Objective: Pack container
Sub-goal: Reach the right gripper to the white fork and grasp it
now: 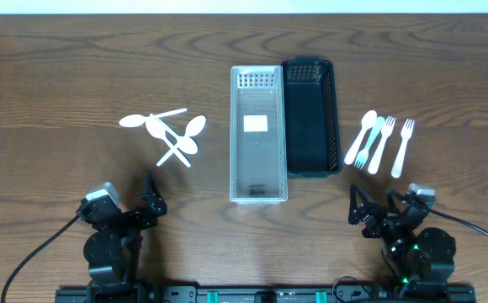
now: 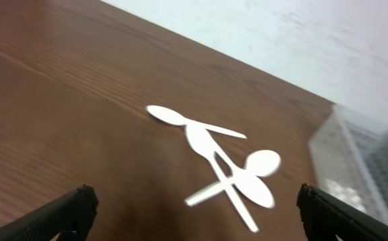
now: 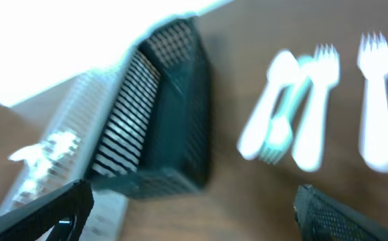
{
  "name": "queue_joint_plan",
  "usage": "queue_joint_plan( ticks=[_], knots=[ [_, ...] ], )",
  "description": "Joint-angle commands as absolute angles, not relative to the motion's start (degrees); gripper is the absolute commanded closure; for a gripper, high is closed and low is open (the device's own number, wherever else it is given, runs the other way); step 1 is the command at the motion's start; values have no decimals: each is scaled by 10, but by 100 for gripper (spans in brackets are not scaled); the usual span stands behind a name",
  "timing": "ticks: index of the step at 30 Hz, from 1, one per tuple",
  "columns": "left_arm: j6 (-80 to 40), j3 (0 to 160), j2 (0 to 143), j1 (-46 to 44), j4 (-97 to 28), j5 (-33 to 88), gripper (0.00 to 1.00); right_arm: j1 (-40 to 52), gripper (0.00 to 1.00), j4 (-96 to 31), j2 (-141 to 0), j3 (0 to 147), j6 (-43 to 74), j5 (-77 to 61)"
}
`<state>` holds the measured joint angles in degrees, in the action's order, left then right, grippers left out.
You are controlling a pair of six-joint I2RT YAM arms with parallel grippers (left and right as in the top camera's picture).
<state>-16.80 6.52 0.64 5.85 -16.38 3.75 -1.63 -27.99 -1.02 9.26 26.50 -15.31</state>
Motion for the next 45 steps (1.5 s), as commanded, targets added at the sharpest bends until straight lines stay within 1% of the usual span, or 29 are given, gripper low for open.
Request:
queue_joint_plan(
  ticks=[1,3,7,10,13,17,20,24,29,32,36,41,43,45],
  knots=[
    [-181,81,25,60,-174,99,2,-12,1,-237,-37,123,250,-172],
    [-181,106,52,60,-195,99,2,-12,1,-222,-82,163,247,-147],
    [-149,185,154,60,-235,98,2,-12,1,-249,-230,281,170,-131],
    [-114,257,256,60,-243,98,2,-12,1,-317,-375,404,119,-73],
    [-91,349,371,60,-274,81,2,-14,1,-391,-519,535,102,-22],
    [-39,462,513,61,-344,63,2,-41,1,-494,-689,685,102,-19],
    [-23,513,600,61,-373,63,2,-73,1,-545,-795,754,102,-19],
    [-23,529,676,61,-368,64,2,-119,1,-539,-895,770,102,-19],
    [-23,528,725,61,-362,64,2,-147,2,-514,-982,770,102,-19],
    [-23,528,740,61,-362,64,2,-148,12,-507,-1021,770,102,-10],
    [-23,528,749,61,-362,64,2,-148,15,-501,-1063,770,102,7],
    [-23,528,749,61,-362,64,2,-148,28,-497,-1114,769,102,7],
    [-24,528,749,61,-362,64,2,-148,37,-497,-1131,769,102,7],
    [-23,528,749,61,-362,64,2,-148,39,-492,-1146,768,102,6]
  ],
)
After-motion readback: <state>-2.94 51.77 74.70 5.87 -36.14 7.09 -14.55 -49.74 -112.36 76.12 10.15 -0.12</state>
